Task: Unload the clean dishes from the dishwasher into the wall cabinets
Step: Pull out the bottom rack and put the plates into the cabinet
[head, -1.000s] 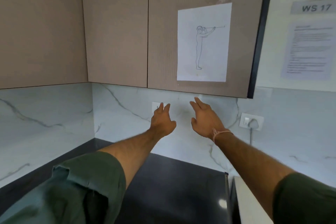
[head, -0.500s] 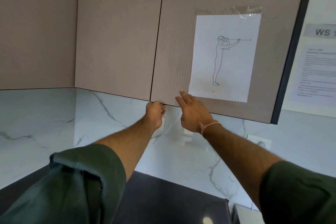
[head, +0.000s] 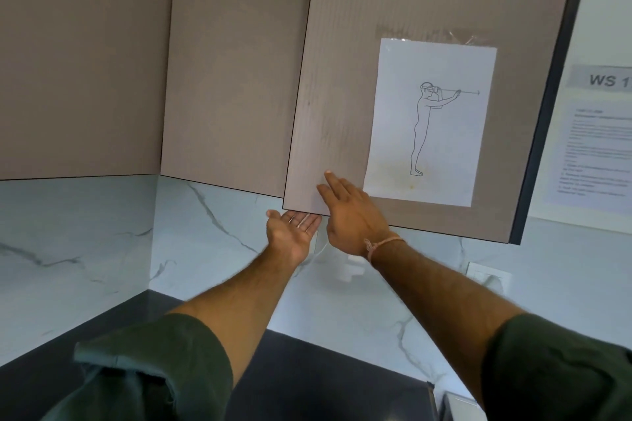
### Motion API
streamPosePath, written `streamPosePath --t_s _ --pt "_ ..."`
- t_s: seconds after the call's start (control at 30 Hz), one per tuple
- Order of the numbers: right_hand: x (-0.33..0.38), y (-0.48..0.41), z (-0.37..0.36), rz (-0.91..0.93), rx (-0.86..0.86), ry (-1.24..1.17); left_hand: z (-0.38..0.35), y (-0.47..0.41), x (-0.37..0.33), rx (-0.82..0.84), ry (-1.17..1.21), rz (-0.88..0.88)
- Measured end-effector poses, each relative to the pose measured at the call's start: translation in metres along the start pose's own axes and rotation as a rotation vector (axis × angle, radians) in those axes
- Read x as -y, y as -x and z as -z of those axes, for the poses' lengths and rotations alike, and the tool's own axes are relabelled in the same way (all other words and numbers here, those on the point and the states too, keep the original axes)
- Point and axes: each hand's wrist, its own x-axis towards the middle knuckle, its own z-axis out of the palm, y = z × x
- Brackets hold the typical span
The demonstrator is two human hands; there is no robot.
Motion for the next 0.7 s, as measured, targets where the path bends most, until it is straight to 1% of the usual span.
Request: streamPosePath --t_s 0.07,0.2,0.3,0.47,0.6,0.7 --pt "0.011 0.013 0.006 0.005 -0.028 0.002 0.000 0.020 -0.003 0.011 -0.003 0.010" --pt "0.034 0.052 0.017 -0.057 -0.065 -0.024 -0.002 0.070 -0.006 0.067 0.013 0.049" --pt "0.046 0.079 0.025 -0.101 -0.056 -0.056 -0.001 0.105 -0.005 0.163 0.058 0.089" --pt "0.056 0.118 0.050 -0.131 -0.039 -0.133 -0.009 0.161 0.007 0.304 0.075 0.206" --pt "0.058 0.153 0.076 -0.151 -0.056 -0.177 -0.021 0.216 0.022 0.328 0.050 0.222" --pt "0.057 0.184 0.095 -0.175 -0.091 -0.232 -0.033 0.254 0.037 0.304 0.035 0.210"
